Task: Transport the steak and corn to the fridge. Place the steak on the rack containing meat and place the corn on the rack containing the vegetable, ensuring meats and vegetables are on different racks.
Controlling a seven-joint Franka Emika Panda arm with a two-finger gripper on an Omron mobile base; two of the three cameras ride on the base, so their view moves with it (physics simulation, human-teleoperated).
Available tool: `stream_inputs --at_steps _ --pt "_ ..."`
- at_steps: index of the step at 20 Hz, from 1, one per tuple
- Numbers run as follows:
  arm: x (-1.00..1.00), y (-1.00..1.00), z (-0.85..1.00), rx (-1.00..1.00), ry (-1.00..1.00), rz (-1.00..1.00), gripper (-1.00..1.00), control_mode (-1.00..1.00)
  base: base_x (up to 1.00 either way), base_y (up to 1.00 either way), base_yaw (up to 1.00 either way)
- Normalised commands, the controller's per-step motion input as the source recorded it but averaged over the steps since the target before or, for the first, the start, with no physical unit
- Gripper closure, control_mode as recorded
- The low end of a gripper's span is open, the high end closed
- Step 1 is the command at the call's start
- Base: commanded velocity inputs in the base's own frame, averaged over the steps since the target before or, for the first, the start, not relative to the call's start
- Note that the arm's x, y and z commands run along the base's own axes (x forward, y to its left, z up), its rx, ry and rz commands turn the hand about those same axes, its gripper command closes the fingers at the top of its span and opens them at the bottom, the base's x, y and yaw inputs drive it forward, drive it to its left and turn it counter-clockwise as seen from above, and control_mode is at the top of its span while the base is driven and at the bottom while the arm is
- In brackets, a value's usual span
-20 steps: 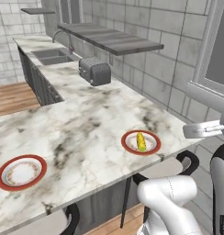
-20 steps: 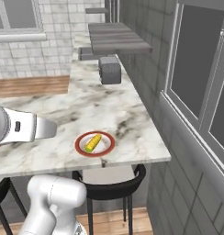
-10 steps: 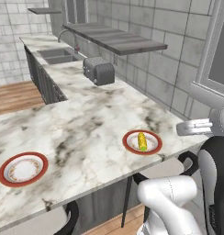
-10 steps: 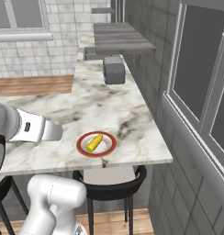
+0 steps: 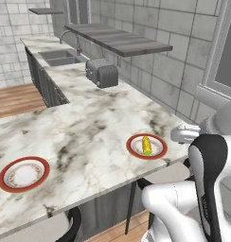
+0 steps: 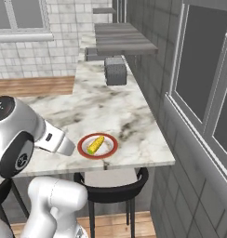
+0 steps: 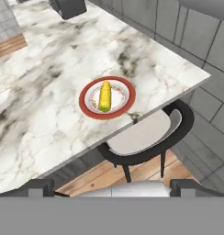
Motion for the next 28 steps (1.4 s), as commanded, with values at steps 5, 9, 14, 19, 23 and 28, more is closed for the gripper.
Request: stream_inputs --at_steps 5,9,14,19,23,28 --pt "0.78 -0.05 -0.44 0.03 0.16 0.00 -1.00 -1.00 0.00 0.00 0.00" --pt "0.85 0.00 -0.51 0.00 0.16 0.00 -1.00 -1.00 0.00 0.00 0.00" --pt "0.84 0.00 -0.47 0.00 0.13 0.00 -1.00 -1.00 0.00 0.00 0.00" --pt "0.80 -0.05 -0.46 0.00 0.14 0.00 -1.00 -1.00 0.00 0.00 0.00" --pt "0.76 -0.09 -0.51 0.00 0.14 0.00 -1.00 -1.00 0.00 0.00 0.00" --pt "0.68 -0.03 -0.51 0.00 0.09 0.00 -1.00 -1.00 0.00 0.00 0.00"
